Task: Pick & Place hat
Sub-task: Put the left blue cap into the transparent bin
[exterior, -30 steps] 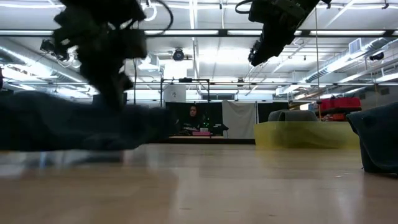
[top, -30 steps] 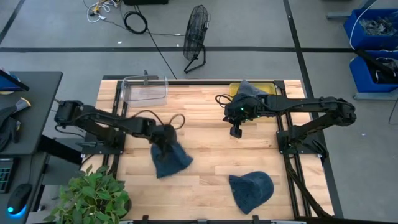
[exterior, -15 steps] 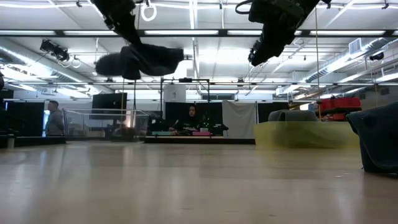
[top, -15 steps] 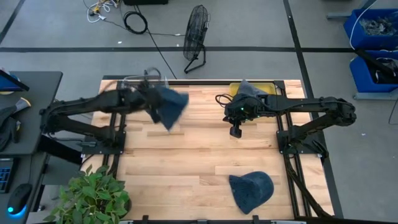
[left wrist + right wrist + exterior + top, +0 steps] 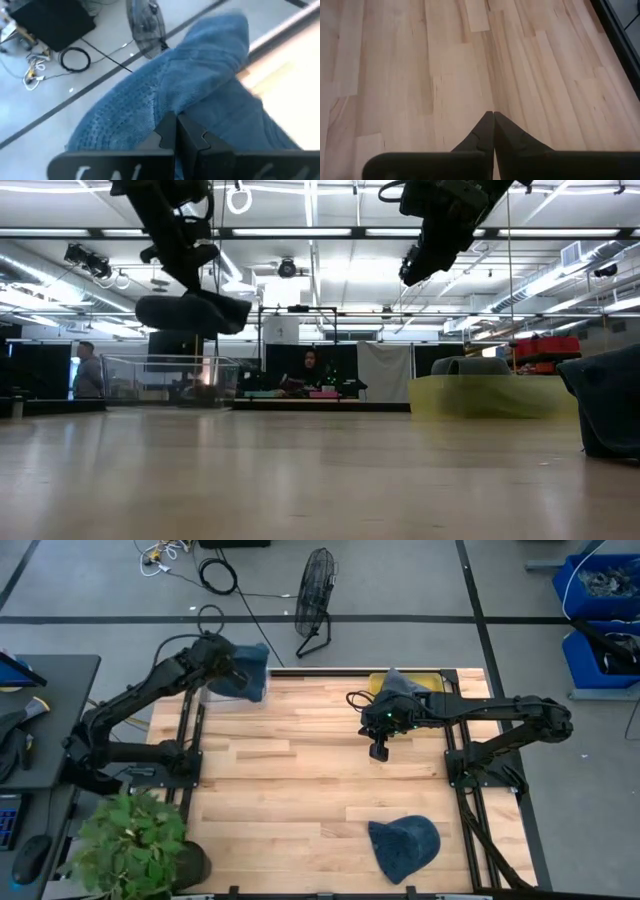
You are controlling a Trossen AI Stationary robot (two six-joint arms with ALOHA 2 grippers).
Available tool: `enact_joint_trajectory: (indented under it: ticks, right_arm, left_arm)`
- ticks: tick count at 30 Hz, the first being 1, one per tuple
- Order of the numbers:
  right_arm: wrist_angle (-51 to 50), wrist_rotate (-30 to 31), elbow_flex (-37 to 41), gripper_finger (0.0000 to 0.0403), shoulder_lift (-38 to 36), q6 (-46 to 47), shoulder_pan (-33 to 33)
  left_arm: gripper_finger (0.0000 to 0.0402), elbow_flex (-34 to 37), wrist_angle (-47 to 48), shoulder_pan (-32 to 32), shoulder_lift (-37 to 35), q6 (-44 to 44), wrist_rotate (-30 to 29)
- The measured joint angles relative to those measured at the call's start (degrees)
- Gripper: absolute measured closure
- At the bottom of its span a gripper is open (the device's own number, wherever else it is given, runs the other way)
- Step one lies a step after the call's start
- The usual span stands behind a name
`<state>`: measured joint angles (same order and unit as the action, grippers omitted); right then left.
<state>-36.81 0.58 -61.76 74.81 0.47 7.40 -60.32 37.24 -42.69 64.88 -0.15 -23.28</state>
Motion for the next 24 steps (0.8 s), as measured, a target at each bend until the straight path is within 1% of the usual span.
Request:
enact_joint_trajectory:
  ticks: [4, 9, 12, 15, 18, 24]
  right_arm:
    - [0.02, 0.00, 0.00, 0.0396, 0.00, 0.01, 0.00]
    - [0.19, 0.00, 0.00, 0.0396, 0.00, 0.00, 0.00]
    - [0.50, 0.00, 0.00, 0.0396, 0.00, 0.02, 0.00]
    - [0.63, 0.00, 0.00, 0.0396, 0.00, 0.02, 0.00]
    - [0.65, 0.00, 0.00, 0.0396, 0.00, 0.02, 0.00]
    - [0.78, 0.02, 0.00, 0.0396, 0.00, 0.02, 0.00]
  left_arm:
    - [0.0399, 0.88, -0.45, -0.91, 0.03, -2.59, 0.09]
    - [0.0399, 0.88, -0.60, 0.33, -0.02, -6.80, -0.28]
    - [0.0395, 0.88, 0.67, 0.82, -0.02, -9.93, -1.94]
    - [0.0392, 0.88, 3.19, 0.80, 0.08, -14.47, -5.29]
    - [0.0391, 0.86, 3.92, 0.85, 1.18, -17.81, -7.70]
    - [0.0390, 0.86, 4.43, 0.96, 6.30, -21.76, -8.08]
